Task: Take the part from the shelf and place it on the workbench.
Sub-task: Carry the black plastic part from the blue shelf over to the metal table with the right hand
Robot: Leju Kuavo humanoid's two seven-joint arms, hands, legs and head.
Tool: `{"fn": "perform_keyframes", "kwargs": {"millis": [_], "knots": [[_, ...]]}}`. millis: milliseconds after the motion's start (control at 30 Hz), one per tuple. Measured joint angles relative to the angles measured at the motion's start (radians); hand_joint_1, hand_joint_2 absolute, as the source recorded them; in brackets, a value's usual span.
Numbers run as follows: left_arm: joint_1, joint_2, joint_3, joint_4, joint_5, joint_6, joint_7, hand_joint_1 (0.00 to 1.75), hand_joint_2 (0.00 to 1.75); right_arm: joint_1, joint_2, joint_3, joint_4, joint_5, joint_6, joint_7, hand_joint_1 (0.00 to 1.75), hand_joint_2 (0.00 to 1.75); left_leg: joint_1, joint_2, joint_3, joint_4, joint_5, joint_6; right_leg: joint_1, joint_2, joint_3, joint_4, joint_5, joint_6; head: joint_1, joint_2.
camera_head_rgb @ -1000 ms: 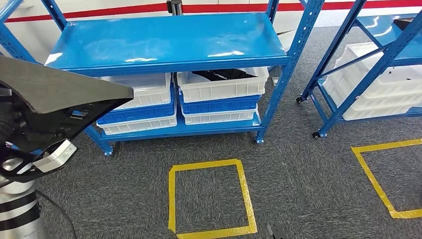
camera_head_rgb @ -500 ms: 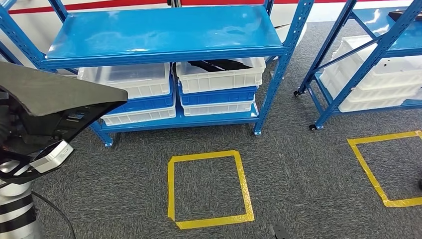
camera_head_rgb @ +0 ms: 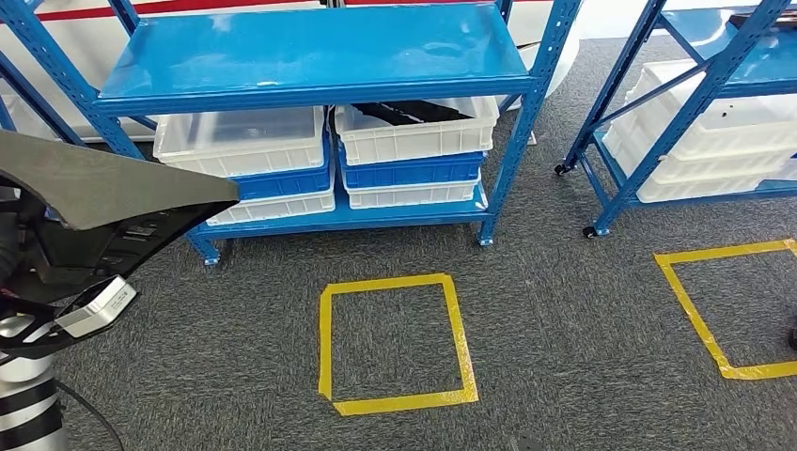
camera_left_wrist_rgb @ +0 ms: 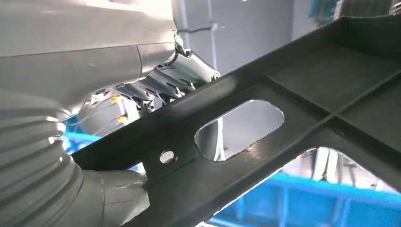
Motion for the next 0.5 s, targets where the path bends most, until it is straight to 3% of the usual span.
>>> {"fn": "perform_keyframes", "kwargs": {"millis": [67,133,200,233,267,333,400,433,500], "knots": [[-0.003,0.007,-0.001,0.000,-0.005,0.000,0.000,1.75,1.75,-0.002,0.000,-0.003,0.002,-0.003,0.001,-0.010,0.00,0.00,0.003,0.000,-0.011,0.020,-0.028,-0.008,-0.005,-0.002,-0.012,0.000,0.014,-0.020,-0.003,0.000],[-0.010,0.011,-0.005,0.000,-0.010,0.000,0.000,1.75,1.75,-0.007,-0.001,-0.005,0.005,-0.006,0.004,-0.017,0.00,0.00,0.005,0.000,-0.036,0.110,-0.117,-0.011,-0.005,-0.004,-0.028,-0.001,0.030,-0.042,-0.007,0.000],[-0.013,0.012,-0.012,0.000,-0.011,0.000,0.000,1.75,1.75,-0.011,0.001,-0.010,0.007,-0.009,0.007,-0.021,0.00,0.00,0.005,-0.001,-0.063,0.239,-0.191,-0.012,0.003,-0.005,-0.048,0.001,0.047,-0.054,-0.009,0.000],[-0.013,0.012,-0.016,0.000,-0.011,0.000,0.000,1.75,1.75,-0.013,0.002,-0.012,0.008,-0.010,0.008,-0.023,0.00,0.00,0.005,-0.002,-0.063,0.278,-0.197,-0.013,0.006,-0.006,-0.060,0.004,0.055,-0.055,-0.009,0.000],[-0.014,0.012,-0.020,0.001,-0.011,0.000,0.000,1.75,1.75,-0.013,0.004,-0.014,0.009,-0.010,0.008,-0.024,0.00,0.00,0.005,-0.002,-0.048,0.285,-0.181,-0.012,0.008,-0.006,-0.071,0.007,0.062,-0.055,-0.009,0.000],[-0.017,0.012,-0.026,0.001,-0.011,0.000,0.000,1.75,1.75,-0.014,0.006,-0.017,0.011,-0.010,0.009,-0.025,0.00,0.00,0.005,-0.002,0.027,0.199,-0.133,-0.010,0.009,-0.006,-0.093,0.019,0.071,-0.050,-0.009,0.000],[-0.022,0.012,-0.031,0.000,-0.011,0.000,0.000,1.75,1.75,-0.016,0.008,-0.019,0.012,-0.010,0.009,-0.026,0.00,0.00,0.001,-0.004,0.106,0.080,-0.127,-0.007,0.011,-0.005,-0.110,0.030,0.080,-0.040,-0.009,0.000],[-0.024,0.012,-0.034,0.000,-0.010,0.000,0.000,1.75,1.75,-0.017,0.009,-0.019,0.012,-0.010,0.008,-0.027,0.00,0.00,-0.003,-0.006,0.125,0.044,-0.136,-0.005,0.012,-0.005,-0.116,0.032,0.087,-0.033,-0.009,0.000],[-0.026,0.012,-0.045,0.000,-0.010,0.000,0.000,1.75,1.75,-0.020,0.012,-0.020,0.014,-0.008,0.007,-0.031,0.00,0.00,-0.009,-0.007,0.124,0.024,-0.137,0.005,0.013,-0.005,-0.128,0.032,0.103,-0.018,-0.008,0.000]]}}
